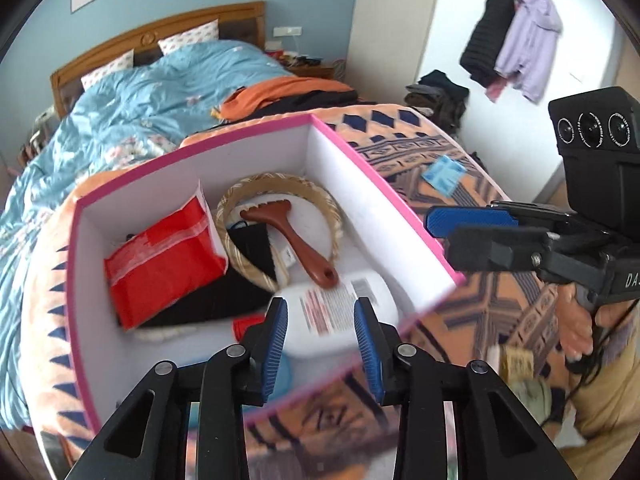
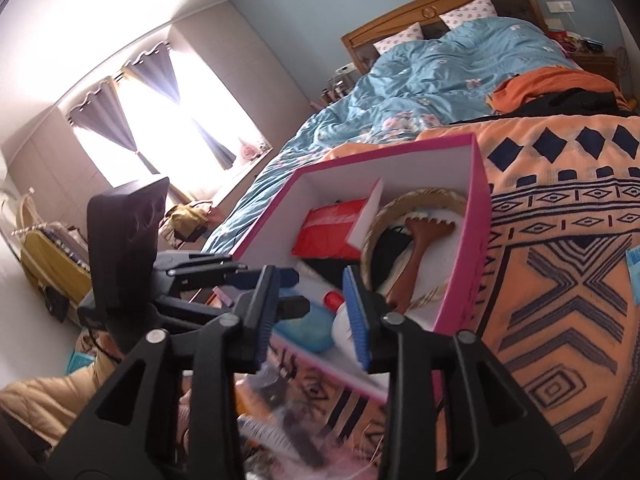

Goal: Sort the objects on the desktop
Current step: 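Withdraw both tools from the box toward the cluttered pile, then grasp the red plastic cup-shaped object in the pile with the right tool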

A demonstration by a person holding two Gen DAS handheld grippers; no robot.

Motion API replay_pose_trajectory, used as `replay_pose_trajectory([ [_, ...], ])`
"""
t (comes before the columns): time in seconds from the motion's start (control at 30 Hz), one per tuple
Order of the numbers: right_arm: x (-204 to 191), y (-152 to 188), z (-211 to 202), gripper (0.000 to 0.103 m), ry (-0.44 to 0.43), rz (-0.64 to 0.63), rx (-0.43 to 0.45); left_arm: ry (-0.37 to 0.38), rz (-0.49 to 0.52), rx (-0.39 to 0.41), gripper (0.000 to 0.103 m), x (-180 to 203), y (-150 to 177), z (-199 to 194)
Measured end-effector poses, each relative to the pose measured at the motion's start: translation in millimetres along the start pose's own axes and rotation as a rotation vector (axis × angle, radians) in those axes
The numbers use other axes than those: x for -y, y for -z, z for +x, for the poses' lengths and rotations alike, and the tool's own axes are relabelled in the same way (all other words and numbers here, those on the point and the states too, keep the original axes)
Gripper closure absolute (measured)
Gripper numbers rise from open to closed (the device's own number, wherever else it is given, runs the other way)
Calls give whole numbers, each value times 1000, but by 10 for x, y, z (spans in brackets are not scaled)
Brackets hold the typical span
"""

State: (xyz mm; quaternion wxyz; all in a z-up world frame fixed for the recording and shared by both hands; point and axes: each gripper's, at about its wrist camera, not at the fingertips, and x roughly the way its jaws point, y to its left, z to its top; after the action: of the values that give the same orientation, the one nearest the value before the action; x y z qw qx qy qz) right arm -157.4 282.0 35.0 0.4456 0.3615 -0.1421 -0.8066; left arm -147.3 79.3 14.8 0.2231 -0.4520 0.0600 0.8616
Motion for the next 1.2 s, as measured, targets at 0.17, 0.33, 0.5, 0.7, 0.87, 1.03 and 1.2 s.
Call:
replay_pose_trajectory([
  [0.17, -426, 393, -133, 61, -34, -121, -76, 6, 32, 5, 64, 165, 347, -257],
  [0.33, -766, 921, -141, 61, -33, -210, -191, 13, 65, -25, 64, 347, 769, -382],
  [0.5, -951, 1405, -84, 61, -3, -237, -276, 60, 47, -46, 64, 485, 1266, -472],
  [0.7, -1221, 1851, 7, 61, -9, -265, -340, 34, 47, -32, 64, 568, 1669, -566],
  [0.87, -1491, 2182, 163, 61, -4, -319, -385, -33, 59, -2, 64, 579, 1816, -653],
  [1.03, -1601, 2461, 368, 68, 141, -408, -419, -38, 59, 12, 62, 596, 1861, -670],
  [1.2, -1361, 2431, 267, 81, 251, -362, -390, -37, 72, 25, 60, 645, 1895, -667],
])
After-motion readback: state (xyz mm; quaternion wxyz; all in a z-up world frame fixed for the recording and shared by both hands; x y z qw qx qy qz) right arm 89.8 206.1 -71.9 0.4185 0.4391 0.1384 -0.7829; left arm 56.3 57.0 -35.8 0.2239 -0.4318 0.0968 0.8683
